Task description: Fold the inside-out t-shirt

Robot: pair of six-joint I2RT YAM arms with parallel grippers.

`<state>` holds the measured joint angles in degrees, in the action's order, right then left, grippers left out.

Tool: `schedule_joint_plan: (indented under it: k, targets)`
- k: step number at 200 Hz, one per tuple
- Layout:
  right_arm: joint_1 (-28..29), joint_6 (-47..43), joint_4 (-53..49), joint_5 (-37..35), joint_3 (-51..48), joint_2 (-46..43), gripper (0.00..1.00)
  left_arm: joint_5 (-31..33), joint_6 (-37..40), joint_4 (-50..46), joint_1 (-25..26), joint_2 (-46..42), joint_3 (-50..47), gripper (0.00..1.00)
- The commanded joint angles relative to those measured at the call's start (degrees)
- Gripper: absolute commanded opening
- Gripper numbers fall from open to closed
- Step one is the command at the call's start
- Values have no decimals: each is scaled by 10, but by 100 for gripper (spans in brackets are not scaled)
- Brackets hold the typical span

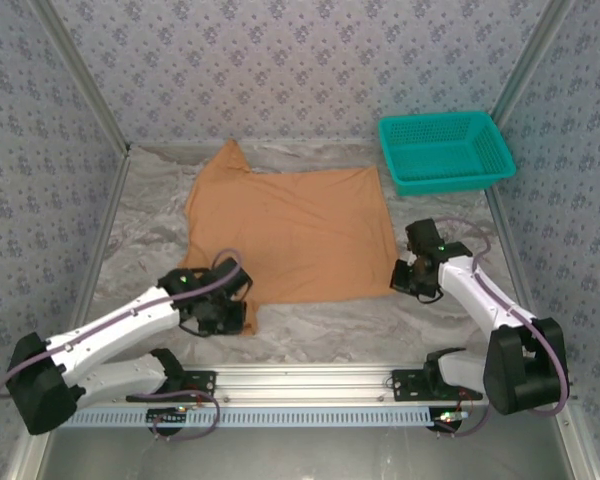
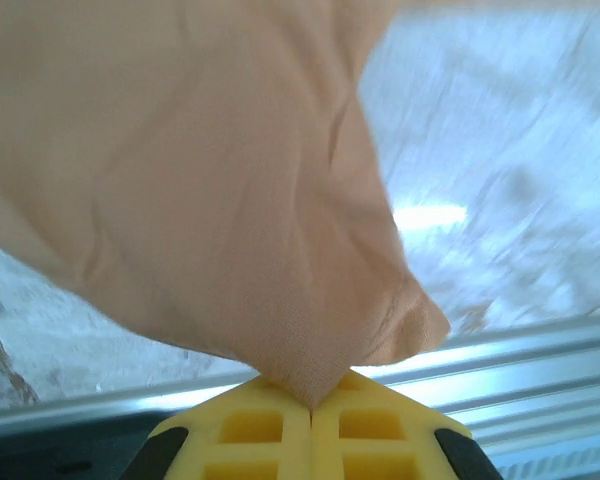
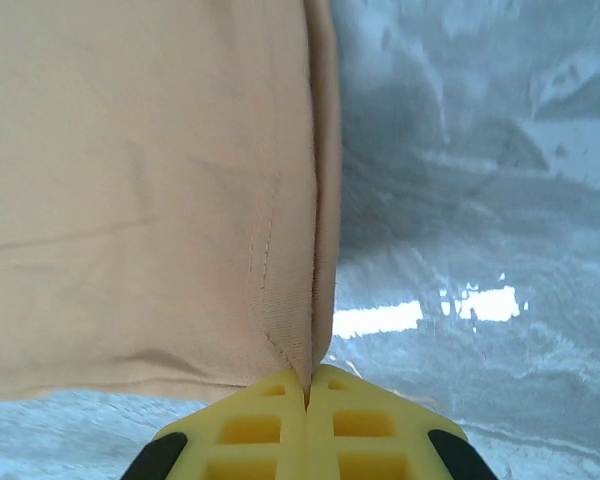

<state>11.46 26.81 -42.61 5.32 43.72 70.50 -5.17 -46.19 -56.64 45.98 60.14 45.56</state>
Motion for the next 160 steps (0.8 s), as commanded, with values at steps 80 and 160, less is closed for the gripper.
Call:
schedule_joint_plan:
  k: [80,160]
  targets:
    - [-51,-46,59,15,238,263,0,-9,227,97,-266,203,237,0]
    - [-51,-56,58,-1,380,393,1,-27,275,105,-326,381,401,0]
